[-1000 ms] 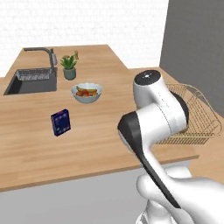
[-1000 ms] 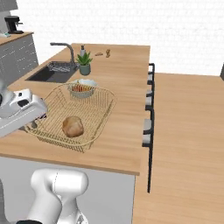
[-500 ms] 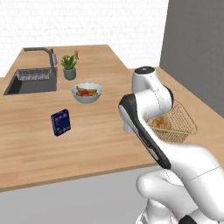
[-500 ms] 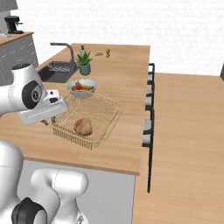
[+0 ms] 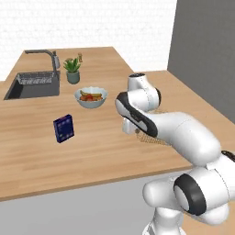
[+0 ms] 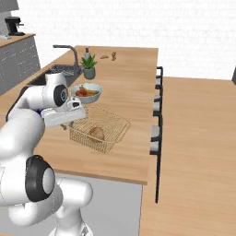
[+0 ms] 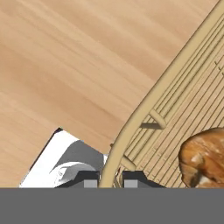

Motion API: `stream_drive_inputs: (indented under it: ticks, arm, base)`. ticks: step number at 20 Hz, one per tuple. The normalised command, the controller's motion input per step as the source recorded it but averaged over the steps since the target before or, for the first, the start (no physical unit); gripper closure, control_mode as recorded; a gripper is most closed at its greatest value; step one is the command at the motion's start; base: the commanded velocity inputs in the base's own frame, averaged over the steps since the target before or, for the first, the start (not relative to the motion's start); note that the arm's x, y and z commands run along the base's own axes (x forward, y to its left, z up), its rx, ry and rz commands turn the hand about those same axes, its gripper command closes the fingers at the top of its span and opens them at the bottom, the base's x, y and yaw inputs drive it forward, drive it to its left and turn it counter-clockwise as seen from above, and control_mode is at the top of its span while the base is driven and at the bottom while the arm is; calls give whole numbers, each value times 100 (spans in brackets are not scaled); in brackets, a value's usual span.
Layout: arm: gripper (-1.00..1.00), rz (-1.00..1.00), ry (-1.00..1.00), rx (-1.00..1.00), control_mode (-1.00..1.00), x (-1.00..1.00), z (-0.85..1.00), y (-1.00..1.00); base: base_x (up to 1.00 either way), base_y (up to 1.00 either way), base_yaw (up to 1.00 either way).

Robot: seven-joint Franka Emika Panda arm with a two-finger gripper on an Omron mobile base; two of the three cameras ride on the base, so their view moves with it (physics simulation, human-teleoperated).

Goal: Open the cabinet, pick up the bread from the cabinet and place it in the basket. Then move the basket to the dining counter.

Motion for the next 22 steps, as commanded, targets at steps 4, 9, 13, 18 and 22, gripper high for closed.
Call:
stream_drive_inputs:
  ticks: [4,9,13,18,22]
  arm:
    - [100,7,13,0,-100,100,-71,0]
    - [100,7,14,0,-100,75,-76,0]
    - [100,6,13,0,-100,59,-75,0]
    - [-100,6,8,0,-100,43,-71,0]
    - [-100,2,-9,0,-100,-13,-1,0]
  base:
    - [0,0,0]
    - [0,0,0]
    - [0,0,0]
    - [0,0,0]
    - [0,0,0]
